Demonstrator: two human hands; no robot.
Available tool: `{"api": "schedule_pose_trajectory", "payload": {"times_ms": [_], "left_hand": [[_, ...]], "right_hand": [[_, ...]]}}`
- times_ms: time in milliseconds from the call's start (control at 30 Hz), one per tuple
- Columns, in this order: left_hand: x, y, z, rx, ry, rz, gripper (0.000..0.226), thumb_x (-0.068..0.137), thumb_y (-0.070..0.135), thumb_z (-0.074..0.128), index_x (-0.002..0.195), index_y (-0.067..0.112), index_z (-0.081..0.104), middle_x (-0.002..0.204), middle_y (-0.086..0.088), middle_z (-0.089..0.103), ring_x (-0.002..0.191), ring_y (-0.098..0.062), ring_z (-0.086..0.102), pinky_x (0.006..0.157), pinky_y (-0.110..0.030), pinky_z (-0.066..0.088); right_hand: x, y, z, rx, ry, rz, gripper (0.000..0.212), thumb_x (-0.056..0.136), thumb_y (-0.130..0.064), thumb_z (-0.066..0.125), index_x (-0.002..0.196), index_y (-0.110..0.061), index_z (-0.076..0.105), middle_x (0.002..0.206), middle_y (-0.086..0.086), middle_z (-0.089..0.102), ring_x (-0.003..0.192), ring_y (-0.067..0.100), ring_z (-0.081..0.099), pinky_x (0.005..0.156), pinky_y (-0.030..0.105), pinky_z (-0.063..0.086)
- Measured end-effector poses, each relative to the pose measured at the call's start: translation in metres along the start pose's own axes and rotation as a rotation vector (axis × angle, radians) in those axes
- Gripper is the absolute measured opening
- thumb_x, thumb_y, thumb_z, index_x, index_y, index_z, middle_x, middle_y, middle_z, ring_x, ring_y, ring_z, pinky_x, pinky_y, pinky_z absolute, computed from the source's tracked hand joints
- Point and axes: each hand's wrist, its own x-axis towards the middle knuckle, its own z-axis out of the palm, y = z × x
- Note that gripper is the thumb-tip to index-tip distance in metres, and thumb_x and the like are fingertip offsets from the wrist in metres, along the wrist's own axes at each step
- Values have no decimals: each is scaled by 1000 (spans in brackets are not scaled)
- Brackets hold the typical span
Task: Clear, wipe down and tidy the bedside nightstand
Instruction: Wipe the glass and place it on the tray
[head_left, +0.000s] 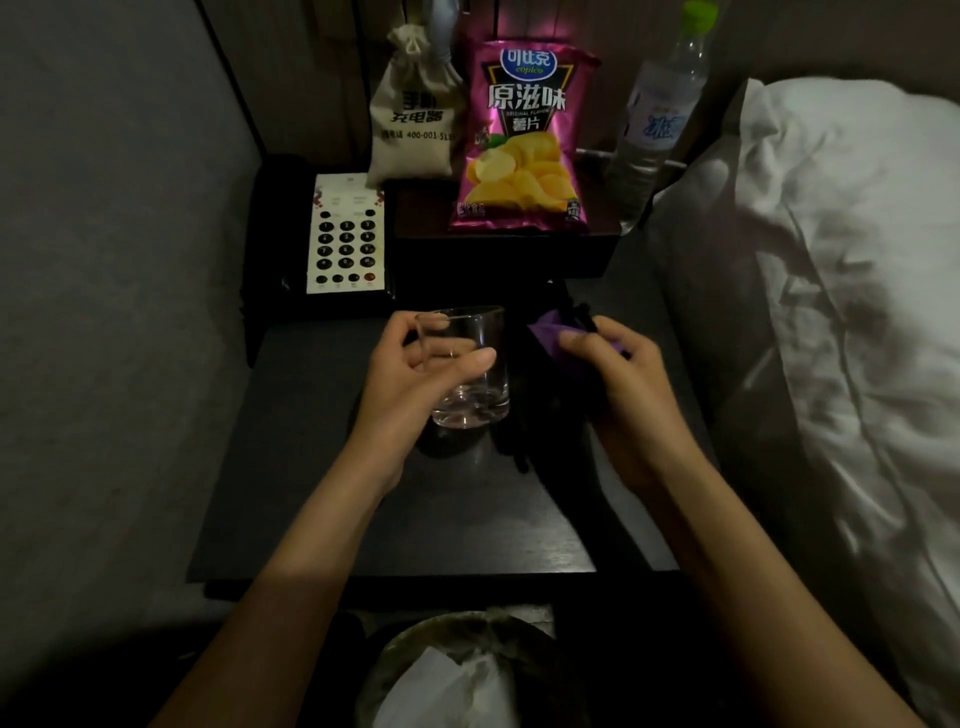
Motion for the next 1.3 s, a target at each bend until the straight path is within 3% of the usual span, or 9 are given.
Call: {"api": "schedule_pose_trajectory", "payload": {"times_ms": [67, 267, 367, 467, 633, 800, 933, 1100, 1300], "left_hand": [[0, -3, 8, 7, 29, 5, 62, 61, 30, 86, 111, 15, 54, 98, -7, 73, 90, -15, 71, 74, -23, 55], [3, -3, 12, 94, 85, 64, 56, 55, 49, 81, 101, 25, 62, 91, 10, 63, 84, -3, 63, 72, -15, 51], [3, -5, 14, 106, 75, 66, 49, 56, 46, 82, 98, 29, 64, 80, 12, 60, 79, -3, 61, 69, -13, 49], [2, -7, 19, 69, 61, 53, 45, 58, 40, 82, 97, 27, 66, 79, 7, 60, 76, -3, 61, 68, -13, 48], [-1, -10, 20, 58, 46, 31, 74, 56, 48, 81, 122, 20, 59, 96, -4, 68, 90, -15, 69, 76, -23, 54], [-3, -8, 19, -1, 30, 7, 67, 54, 47, 87, 106, 15, 62, 90, -6, 74, 88, -18, 72, 72, -25, 55], [-6, -5, 17, -20, -54, -27, 57, 62, 44, 80, 107, 12, 66, 97, -7, 75, 94, -18, 72, 78, -26, 54], [-7, -4, 20, 8, -95, -37, 49, 68, 42, 74, 107, 13, 73, 113, 3, 70, 107, -8, 66, 92, -26, 52], [-8, -7, 21, 97, -132, -6, 42, 61, 47, 81, 91, 18, 75, 95, 5, 72, 102, -1, 65, 89, -23, 51]], "right_hand": [[-8, 5, 13, 104, -58, 38, 24, 92, -8, 59, 105, 12, 58, 93, 16, 59, 89, 25, 58, 76, 30, 47], [-15, 6, 17, 448, -97, 173, 48, 103, -43, 35, 117, -5, 62, 109, 12, 70, 104, 17, 67, 89, 28, 53], [-13, 14, 21, 317, -44, 146, 26, 105, -20, 41, 122, -6, 55, 113, 22, 64, 104, 29, 60, 90, 41, 49], [-13, 19, 24, 305, -12, 125, 30, 101, -11, 48, 130, -19, 52, 128, 11, 62, 106, 26, 67, 85, 35, 58], [-16, 23, 33, 167, -43, 139, 36, 102, -33, 44, 134, -21, 54, 124, 12, 67, 113, 28, 66, 100, 54, 50], [-14, 25, 36, 84, 21, 129, 53, 104, -44, 32, 135, -6, 52, 132, 19, 60, 124, 29, 58, 110, 52, 41], [-11, 23, 32, 124, 77, 194, 59, 103, -49, 32, 128, -2, 56, 124, 22, 64, 118, 34, 62, 106, 53, 45], [-12, 25, 25, 260, 54, 304, 58, 99, -58, 33, 104, -17, 74, 100, 9, 77, 93, 20, 74, 80, 35, 61], [-10, 21, 21, 259, 56, 286, 63, 101, -56, 30, 107, -10, 72, 103, 15, 75, 97, 25, 73, 80, 33, 61]]}}
